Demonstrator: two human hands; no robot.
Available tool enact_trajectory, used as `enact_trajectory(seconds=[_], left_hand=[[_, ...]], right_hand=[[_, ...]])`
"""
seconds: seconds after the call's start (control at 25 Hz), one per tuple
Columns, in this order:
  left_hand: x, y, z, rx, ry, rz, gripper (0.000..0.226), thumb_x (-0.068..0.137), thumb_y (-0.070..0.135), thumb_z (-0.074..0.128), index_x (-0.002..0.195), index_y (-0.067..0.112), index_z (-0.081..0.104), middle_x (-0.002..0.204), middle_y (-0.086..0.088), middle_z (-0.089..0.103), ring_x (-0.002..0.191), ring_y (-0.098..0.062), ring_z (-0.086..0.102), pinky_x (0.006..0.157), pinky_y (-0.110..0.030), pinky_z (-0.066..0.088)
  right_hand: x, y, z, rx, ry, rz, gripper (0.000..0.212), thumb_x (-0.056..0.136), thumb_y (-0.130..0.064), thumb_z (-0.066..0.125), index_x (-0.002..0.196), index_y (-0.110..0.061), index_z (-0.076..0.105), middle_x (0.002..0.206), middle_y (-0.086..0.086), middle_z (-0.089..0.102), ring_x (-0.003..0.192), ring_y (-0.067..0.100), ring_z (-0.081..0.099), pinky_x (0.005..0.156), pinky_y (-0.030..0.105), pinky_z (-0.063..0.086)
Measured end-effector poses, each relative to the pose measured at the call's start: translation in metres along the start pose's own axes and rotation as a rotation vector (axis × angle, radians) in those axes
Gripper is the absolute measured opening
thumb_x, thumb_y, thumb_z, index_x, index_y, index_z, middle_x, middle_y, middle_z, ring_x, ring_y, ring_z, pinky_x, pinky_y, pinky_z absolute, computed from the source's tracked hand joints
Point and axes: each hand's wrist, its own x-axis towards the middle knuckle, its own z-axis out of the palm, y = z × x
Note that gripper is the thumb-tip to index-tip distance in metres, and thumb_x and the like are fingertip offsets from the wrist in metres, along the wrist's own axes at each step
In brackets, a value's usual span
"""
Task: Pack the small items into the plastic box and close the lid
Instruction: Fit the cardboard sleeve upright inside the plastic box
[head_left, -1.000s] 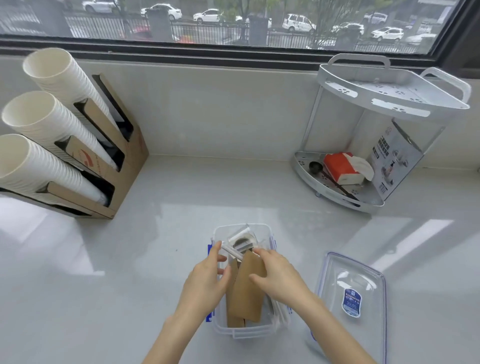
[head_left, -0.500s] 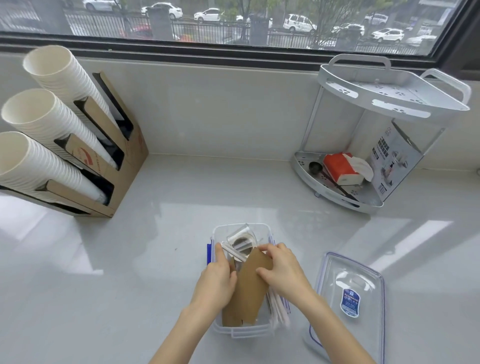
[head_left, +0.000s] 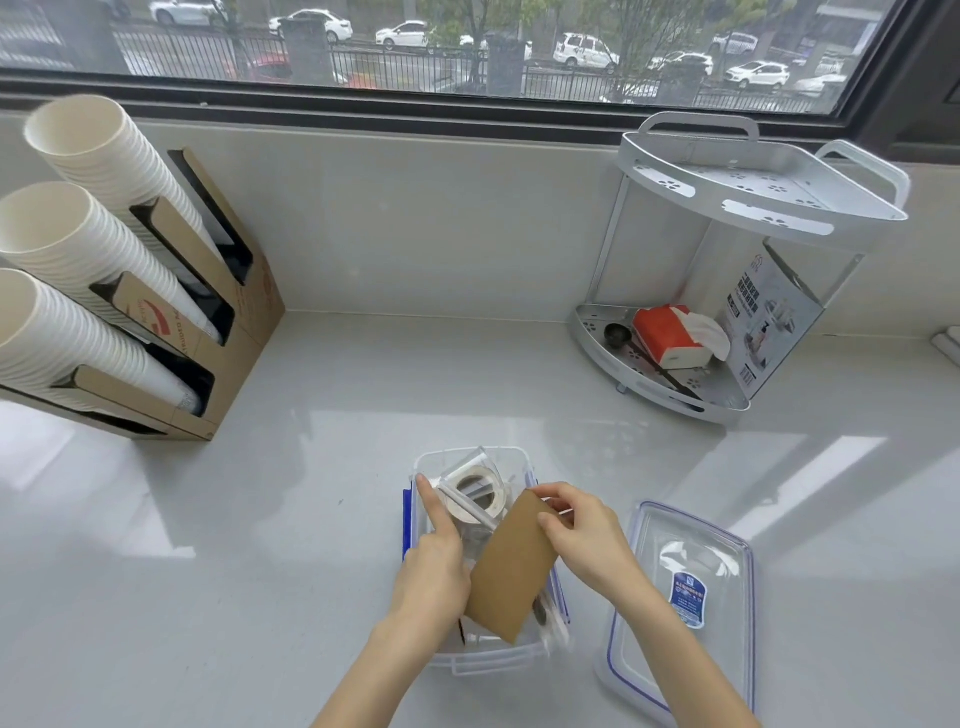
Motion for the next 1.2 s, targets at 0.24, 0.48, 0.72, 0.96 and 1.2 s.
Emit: enact_trajectory(seconds=[0.24,0.48,0.72,0.96,1.2], left_hand=[[-0.005,-0.011,-0.016,-0.027,0.095,-0.062,0.051,0.085,0.002,0.031,0.134,0.002,0.022,0.104,-0.021,0.062,0.094,-0.037,0.057,0.08,-0.039,0.046],[-0.012,-0.017,-0.038,-0.474,0.083,-0.036,0.034,0.083,0.004,0.04,0.107,0.016,0.062,0.1,0.001,0.068,0.082,-0.005,0.062,0.067,-0.016,0.046],[-0.022,-0.018,-0.044,-0.851,-0.097,-0.045,0.024,0.091,0.01,0.043,0.1,0.02,0.063,0.089,0.003,0.07,0.073,-0.005,0.064,0.053,-0.009,0.049],[-0.027,-0.015,-0.035,-1.089,-0.186,-0.066,0.021,0.092,0.017,0.044,0.098,0.022,0.064,0.082,0.006,0.072,0.073,-0.01,0.064,0.055,-0.019,0.053],[-0.026,-0.016,-0.033,-1.025,-0.13,-0.017,0.014,0.086,0.014,0.055,0.096,0.021,0.062,0.091,0.003,0.07,0.07,0.001,0.067,0.057,-0.018,0.055]], right_hand=[[-0.003,-0.011,-0.001,0.155,-0.038,-0.007,0.026,0.089,-0.01,0.047,0.101,-0.028,0.061,0.086,-0.011,0.057,0.079,0.0,0.054,0.056,-0.001,0.041],[-0.003,-0.023,0.003,0.44,-0.119,0.019,0.022,0.088,-0.008,0.052,0.092,-0.025,0.064,0.094,0.001,0.066,0.086,0.011,0.058,0.071,0.016,0.046],[-0.002,-0.032,0.018,0.466,-0.052,-0.044,0.021,0.084,-0.007,0.058,0.082,-0.027,0.065,0.081,-0.008,0.065,0.077,0.006,0.057,0.069,0.013,0.047],[-0.006,-0.032,0.031,0.392,0.042,-0.091,0.02,0.082,-0.013,0.061,0.081,-0.032,0.064,0.091,-0.005,0.067,0.088,0.009,0.058,0.08,0.018,0.045],[-0.005,-0.03,0.037,0.378,0.051,-0.066,0.01,0.082,-0.016,0.062,0.085,-0.025,0.064,0.098,-0.002,0.066,0.091,0.009,0.058,0.077,0.018,0.045]])
